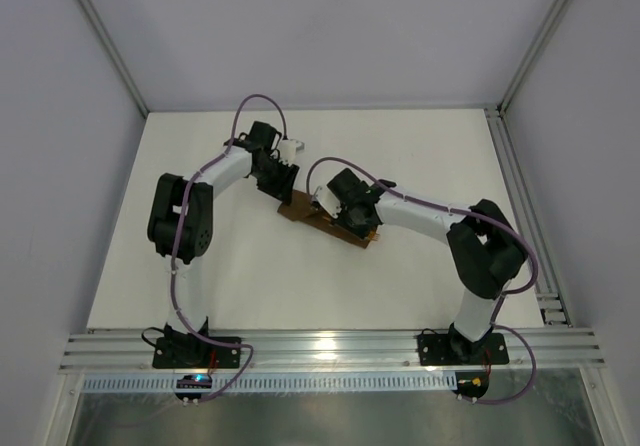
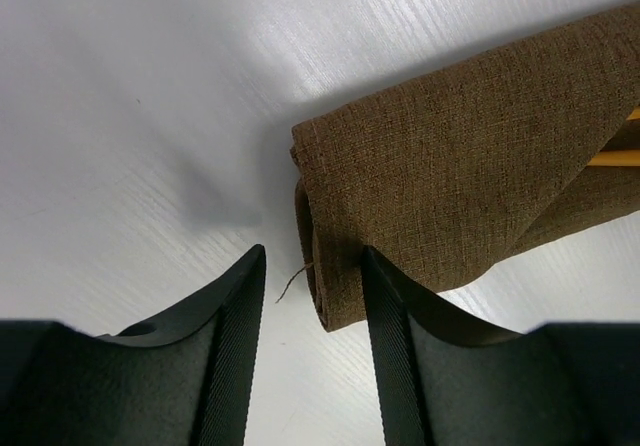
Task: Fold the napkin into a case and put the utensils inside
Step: Stuff the fork into the folded napkin.
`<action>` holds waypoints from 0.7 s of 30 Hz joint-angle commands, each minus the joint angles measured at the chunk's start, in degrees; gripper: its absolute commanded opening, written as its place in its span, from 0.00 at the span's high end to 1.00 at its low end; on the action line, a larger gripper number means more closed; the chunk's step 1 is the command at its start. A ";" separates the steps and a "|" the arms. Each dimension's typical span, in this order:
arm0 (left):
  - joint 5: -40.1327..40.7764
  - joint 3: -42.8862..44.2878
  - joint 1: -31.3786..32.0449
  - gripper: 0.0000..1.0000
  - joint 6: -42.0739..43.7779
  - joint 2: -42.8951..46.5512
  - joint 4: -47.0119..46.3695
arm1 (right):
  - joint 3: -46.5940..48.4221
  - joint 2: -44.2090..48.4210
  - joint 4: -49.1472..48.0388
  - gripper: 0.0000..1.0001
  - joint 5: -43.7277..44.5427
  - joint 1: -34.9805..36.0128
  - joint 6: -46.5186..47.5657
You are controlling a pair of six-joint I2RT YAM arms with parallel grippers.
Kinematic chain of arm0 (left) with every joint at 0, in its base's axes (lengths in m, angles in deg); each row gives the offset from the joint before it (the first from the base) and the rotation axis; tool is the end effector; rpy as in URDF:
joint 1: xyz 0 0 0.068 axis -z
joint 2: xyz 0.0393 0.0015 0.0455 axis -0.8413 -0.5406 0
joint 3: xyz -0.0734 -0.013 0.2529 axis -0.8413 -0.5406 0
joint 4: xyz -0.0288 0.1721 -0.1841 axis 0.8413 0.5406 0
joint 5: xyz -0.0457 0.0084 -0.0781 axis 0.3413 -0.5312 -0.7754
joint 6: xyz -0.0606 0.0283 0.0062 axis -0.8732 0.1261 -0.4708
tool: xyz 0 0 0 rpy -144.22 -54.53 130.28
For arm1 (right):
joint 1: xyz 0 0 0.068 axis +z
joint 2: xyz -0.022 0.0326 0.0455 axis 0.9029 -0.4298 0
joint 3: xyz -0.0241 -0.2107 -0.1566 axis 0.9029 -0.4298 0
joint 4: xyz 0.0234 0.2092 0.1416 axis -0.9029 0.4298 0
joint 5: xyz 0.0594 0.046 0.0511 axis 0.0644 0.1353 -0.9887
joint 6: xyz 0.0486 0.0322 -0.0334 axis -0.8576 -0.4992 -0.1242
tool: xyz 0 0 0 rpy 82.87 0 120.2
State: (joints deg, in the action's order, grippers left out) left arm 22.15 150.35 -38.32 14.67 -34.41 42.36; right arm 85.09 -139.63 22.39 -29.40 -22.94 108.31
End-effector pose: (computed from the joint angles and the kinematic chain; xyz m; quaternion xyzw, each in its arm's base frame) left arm 0.3942 -0.1544 0.1600 0.2643 0.9298 -0.1838 0.1787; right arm 0.2640 0.2286 0.1645 -0.5191 0.8328 -0.0091 0.1920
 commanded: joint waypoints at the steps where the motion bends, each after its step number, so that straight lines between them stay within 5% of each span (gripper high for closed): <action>1: -2.07 1.05 0.02 0.56 -0.18 -0.20 -1.63 | 5.15 -1.09 0.96 0.97 0.89 0.14 -0.13; 9: -3.30 0.35 0.11 0.75 -0.10 0.16 -2.42 | 8.76 -4.52 2.55 0.97 -1.82 0.58 -1.89; 21: -4.71 0.09 0.20 0.81 0.08 0.42 -2.34 | 14.65 -8.65 2.72 0.97 -6.12 1.02 -4.61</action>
State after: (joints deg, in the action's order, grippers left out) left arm 19.20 150.33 -38.27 14.82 -34.41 41.53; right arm 96.49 -147.93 25.41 -32.20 -22.48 105.71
